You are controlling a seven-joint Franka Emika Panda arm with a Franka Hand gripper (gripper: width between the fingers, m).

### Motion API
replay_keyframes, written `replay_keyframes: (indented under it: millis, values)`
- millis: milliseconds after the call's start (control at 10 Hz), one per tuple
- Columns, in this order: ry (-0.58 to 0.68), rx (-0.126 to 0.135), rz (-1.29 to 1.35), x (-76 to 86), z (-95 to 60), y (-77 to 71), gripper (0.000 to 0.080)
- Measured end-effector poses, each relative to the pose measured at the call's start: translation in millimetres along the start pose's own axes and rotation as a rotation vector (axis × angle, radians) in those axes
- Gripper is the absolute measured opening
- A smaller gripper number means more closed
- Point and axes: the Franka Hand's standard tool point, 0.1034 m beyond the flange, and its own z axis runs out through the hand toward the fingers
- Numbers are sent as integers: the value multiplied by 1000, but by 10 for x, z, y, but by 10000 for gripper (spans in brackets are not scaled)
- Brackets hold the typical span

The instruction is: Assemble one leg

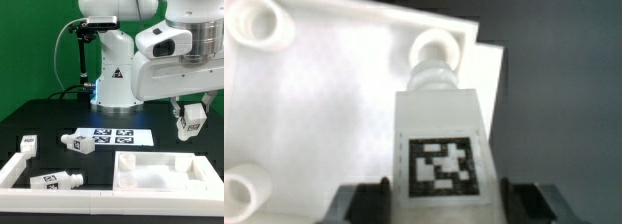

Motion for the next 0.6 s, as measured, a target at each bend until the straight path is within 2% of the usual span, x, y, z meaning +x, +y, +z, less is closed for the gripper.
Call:
replay_keyframes:
  millis: [200, 300, 400, 500, 600]
  values:
    - [169, -15, 0, 112, 4, 27, 284]
    - [203, -17, -8, 182, 54, 56, 284]
    - [316, -18, -29, 411, -27, 153, 284]
    - [454, -32, -28, 583, -96, 208, 284]
    - [557, -41, -21, 606, -57, 221, 285]
